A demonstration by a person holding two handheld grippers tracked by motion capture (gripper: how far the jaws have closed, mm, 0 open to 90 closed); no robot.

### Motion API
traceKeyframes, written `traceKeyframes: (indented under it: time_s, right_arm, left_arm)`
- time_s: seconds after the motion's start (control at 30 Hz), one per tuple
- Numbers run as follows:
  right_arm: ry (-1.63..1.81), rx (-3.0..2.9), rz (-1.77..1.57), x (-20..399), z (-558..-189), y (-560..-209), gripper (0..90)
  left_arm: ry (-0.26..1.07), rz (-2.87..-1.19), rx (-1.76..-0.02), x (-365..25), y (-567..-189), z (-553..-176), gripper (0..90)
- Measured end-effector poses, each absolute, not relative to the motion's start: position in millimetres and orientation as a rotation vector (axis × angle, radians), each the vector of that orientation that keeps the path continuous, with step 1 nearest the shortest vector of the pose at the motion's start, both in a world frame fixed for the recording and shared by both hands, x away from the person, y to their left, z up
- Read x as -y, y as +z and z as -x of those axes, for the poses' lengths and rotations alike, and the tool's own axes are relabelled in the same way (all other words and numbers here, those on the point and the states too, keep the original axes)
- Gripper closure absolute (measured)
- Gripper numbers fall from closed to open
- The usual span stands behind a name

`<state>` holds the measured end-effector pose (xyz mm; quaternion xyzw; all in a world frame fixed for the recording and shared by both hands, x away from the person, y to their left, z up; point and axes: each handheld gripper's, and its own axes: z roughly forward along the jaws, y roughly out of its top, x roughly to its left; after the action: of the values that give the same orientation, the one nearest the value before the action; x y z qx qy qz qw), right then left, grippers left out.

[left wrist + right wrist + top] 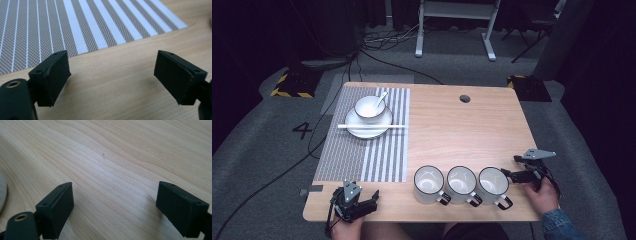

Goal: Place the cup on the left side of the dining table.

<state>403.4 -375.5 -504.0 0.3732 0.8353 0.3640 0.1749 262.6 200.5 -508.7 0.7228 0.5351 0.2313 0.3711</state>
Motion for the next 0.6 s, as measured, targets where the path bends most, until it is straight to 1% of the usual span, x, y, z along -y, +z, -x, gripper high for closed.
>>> traceKeyframes:
  time_s: [0.1, 0.33, 0.43, 0.5, 0.6]
  right_arm:
    - [1.037, -2.369, -1.060, 375.4, -403.3, -503.9, 14.5]
    - [1.037, -2.366, -1.063, 375.2, -403.2, -503.9, 14.5]
    - [1.037, -2.369, -1.060, 375.4, -403.2, -503.9, 14.5]
    - [1.037, -2.369, -1.059, 375.4, -403.3, -503.9, 14.5]
    - [1.038, -2.368, -1.061, 375.3, -403.2, -503.9, 14.5]
  left_arm:
    - [0.610, -1.842, -1.352, -197.1, -501.3, -261.1, 11.6]
    - [0.578, -1.804, -1.328, -187.1, -475.3, -248.9, 11.5]
    - [0.578, -1.770, -1.347, -185.5, -464.5, -243.0, 12.2]
    - [0.582, -1.741, -1.390, -183.5, -458.4, -239.7, 14.1]
    - [0.614, -1.710, -1.431, -178.5, -448.9, -235.3, 14.3]
